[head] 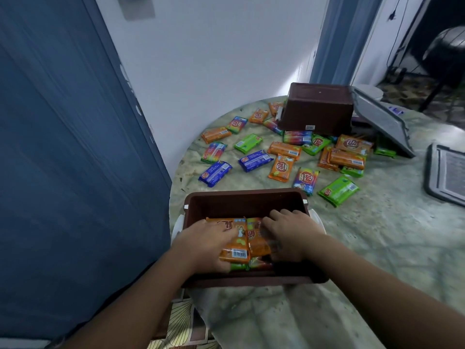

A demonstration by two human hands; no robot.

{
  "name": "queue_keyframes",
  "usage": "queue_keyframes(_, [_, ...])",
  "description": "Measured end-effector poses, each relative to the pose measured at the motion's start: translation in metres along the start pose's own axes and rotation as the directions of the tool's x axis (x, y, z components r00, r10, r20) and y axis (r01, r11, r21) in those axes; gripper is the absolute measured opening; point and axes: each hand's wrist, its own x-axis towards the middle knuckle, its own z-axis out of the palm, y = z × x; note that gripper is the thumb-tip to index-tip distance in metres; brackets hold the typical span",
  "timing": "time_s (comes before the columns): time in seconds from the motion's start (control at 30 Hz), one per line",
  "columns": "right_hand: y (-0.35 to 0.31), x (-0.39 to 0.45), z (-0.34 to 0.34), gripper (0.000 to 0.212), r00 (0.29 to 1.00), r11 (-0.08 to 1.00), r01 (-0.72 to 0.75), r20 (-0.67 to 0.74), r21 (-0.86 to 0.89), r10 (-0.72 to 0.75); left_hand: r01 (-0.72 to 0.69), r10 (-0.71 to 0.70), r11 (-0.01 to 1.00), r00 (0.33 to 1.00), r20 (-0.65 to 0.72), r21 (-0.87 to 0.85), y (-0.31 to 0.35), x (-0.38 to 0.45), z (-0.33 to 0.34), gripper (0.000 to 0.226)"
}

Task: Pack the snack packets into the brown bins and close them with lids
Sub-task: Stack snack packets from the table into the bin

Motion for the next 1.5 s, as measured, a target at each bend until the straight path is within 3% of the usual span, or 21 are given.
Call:
queue_keyframes(0.2, [0.000, -0.004, 0.004, 0.078, 1.000, 1.000, 0.012, -0.027, -0.022, -0.012, -0.018, 0.015, 0.999, 0.997, -0.071, -0.041, 0.002, -0.004, -0.004, 0.029])
queue_keyframes(0.27, [0.000, -0.003, 0.005, 0.079, 0.999, 1.000, 0.009, -0.032, -0.018, -0.010, 0.003, -0.010, 0.997, 0.996, -0.088, -0.076, 0.003, -0.005, -0.005, 0.025])
queue_keyframes(0.5, [0.001, 0.001, 0.008, 0.083, 1.000, 1.000, 0.015, -0.022, 0.014, -0.014, 0.103, -0.105, 0.981, 0.994, -0.003, -0.166, 0.000, 0.000, -0.005, 0.053])
queue_keyframes(0.93, [0.000, 0.001, 0.007, 0.084, 1.000, 0.999, 0.014, -0.022, 0.052, -0.013, 0.051, -0.044, 0.996, 0.994, 0.105, -0.068, -0.005, 0.011, -0.003, 0.051])
queue_keyframes(1.1, [0.000, 0.002, 0.007, 0.081, 1.000, 0.999, 0.014, -0.008, 0.052, -0.014, 0.013, -0.015, 0.999, 0.998, 0.058, 0.044, -0.004, 0.006, 0.006, 0.097])
queue_keyframes(1.23, [0.000, 0.001, 0.006, 0.079, 1.000, 0.999, 0.007, 0.001, 0.052, -0.007, -0.011, 0.008, 0.997, 0.999, 0.039, 0.076, -0.003, 0.008, 0.009, 0.083])
queue_keyframes(1.5, [0.003, -0.007, -0.004, 0.042, 1.000, 0.967, -0.019, -0.012, 0.255, 0.022, 0.049, -0.050, 0.999, 0.998, 0.040, 0.013, -0.005, 0.008, 0.008, 0.086])
